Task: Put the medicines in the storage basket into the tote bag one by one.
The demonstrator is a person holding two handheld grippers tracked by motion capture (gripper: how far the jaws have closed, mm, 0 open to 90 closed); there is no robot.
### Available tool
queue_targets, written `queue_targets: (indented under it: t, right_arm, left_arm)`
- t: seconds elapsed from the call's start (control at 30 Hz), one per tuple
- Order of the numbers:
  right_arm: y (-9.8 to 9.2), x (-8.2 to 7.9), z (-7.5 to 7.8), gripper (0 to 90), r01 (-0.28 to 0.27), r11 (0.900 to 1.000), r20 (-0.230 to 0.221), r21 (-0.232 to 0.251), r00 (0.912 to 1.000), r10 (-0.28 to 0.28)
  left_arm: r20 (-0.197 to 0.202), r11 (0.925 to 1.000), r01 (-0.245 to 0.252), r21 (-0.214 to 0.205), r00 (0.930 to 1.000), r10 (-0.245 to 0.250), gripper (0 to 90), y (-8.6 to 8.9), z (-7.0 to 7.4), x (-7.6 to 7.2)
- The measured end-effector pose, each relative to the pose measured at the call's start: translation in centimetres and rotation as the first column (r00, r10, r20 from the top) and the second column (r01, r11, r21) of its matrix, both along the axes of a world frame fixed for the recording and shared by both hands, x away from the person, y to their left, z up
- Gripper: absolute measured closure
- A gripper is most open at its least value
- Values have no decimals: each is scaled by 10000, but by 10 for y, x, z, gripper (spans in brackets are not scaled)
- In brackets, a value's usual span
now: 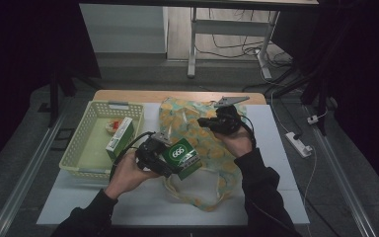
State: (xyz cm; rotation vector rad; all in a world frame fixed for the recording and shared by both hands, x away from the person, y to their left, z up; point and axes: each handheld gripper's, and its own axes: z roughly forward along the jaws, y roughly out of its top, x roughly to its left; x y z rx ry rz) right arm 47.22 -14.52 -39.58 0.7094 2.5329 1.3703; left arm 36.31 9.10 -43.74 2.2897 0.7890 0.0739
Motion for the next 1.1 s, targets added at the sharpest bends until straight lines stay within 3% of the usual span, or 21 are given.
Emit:
queue_targets:
  t: [0.27, 0.6, 0.83, 1.0, 1.1]
  right_arm:
    - [0, -1, 0, 900, -27, 10000, 16, 10, 10000, 27]
    - [2, -2, -1, 900, -60, 10000, 21, -10, 10000, 60]
    - [3, -2, -3, 900, -72, 9999, -3, -85, 10000, 72]
    - [3, -1, -4, 900, -28, 9999, -30, -112, 10000, 28]
    - [3, 0, -5, 900, -16, 9999, -62, -129, 10000, 15]
  left_arm:
    - [103, 9987, -188, 469, 9998, 183, 167, -19, -11, 17]
    - [16, 9970, -611, 464, 9981, 611, 166, -34, -17, 40]
    - [146, 9888, -1232, 842, 9924, 1224, 165, -39, -23, 55]
    - [119, 9842, -1589, 781, 9873, 1585, 164, -39, -27, 66]
    - [165, 9795, -1714, 1054, 9852, 1706, 162, -40, -31, 71]
